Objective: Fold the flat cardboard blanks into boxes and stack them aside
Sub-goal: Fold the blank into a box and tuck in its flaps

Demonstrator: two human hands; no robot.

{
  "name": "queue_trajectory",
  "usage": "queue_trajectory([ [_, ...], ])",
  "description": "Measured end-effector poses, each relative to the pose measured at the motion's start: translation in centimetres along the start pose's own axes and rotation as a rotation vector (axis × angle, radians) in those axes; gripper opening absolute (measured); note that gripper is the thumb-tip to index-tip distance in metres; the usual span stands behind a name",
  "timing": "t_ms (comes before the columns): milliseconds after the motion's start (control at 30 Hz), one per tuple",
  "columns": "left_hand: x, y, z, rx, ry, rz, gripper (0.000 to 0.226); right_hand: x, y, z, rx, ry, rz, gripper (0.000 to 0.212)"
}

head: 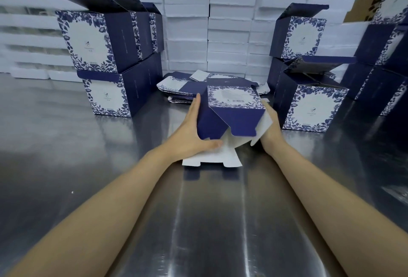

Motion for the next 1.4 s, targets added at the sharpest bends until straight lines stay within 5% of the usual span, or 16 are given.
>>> queue_trajectory([
  [100,0.5,0.7,-0.2,-0.083,-0.017,0.212,0.119,-1.5,-0.8,-1.0,-0.192,0.367,0.058,0.021],
  [233,0.5,1.4,0.0,-0.065,-0.033,0.461,0.108,-3.1,-2.1,-0.9,-0.262,0.637,-0.056,0.029],
  [400,0.3,1.4,0.1,-0.071,-0.005,0.524,0.111,-3.6,-3.0,-1.1,-0.55,0.871,-0.172,0.075],
  [500,0.2,1.4,0.1,-0.061,0.0,0.49,0.111,-3.4,-3.0,-1.1,-0.596,0.88,-0.169,0.081],
  [633,0.2,1.6,-0.1,-0.18,-0.061,0.469,0.08,-3.7,-2.8,-1.2,-0.375,0.74,0.041,0.021],
  [700,0.6,1.8,-0.1,-0.453,0.041,0.581,0.055,-3.7,-2.7,-1.1,-0.287,0.624,0.127,0.015],
  [733,0.8,1.9,-0.4,-0.588,0.109,0.666,0.044,-3.7,-2.6,-1.3,-0.254,0.602,0.164,0.016],
  [833,1.1,2.4,-1.0,-0.623,0.22,0.744,0.044,-3.4,-2.0,-1.8,-0.146,0.571,0.223,0.068],
  [1000,1.0,2.7,-2.3,-0.596,0.261,0.667,0.057,-2.8,-1.1,-1.3,-0.359,0.698,0.157,0.033],
  [1133,0.9,3.2,-2.5,-0.674,0.296,0.745,0.059,-3.0,-1.5,-0.8,-0.447,0.606,-0.16,0.067],
  [1267,0.8,3.3,-2.5,-0.707,0.291,0.77,0.06,-3.1,-2.2,-0.2,-0.708,0.516,-0.307,0.091],
  [1400,1.1,3.1,-2.4,-0.7,0.29,0.754,0.058,-3.2,-2.6,-0.2,-0.629,0.54,-0.234,0.073],
])
Point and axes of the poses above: each hand's wrist, its own x-axis towards the middle knuckle, its own y-axis out of the back of the hand, z = x × y, the point moved 2 cm from there along x, towards the middle knuckle, and after that the axes turned 8 degrees about -y, right-handed, at the moved point
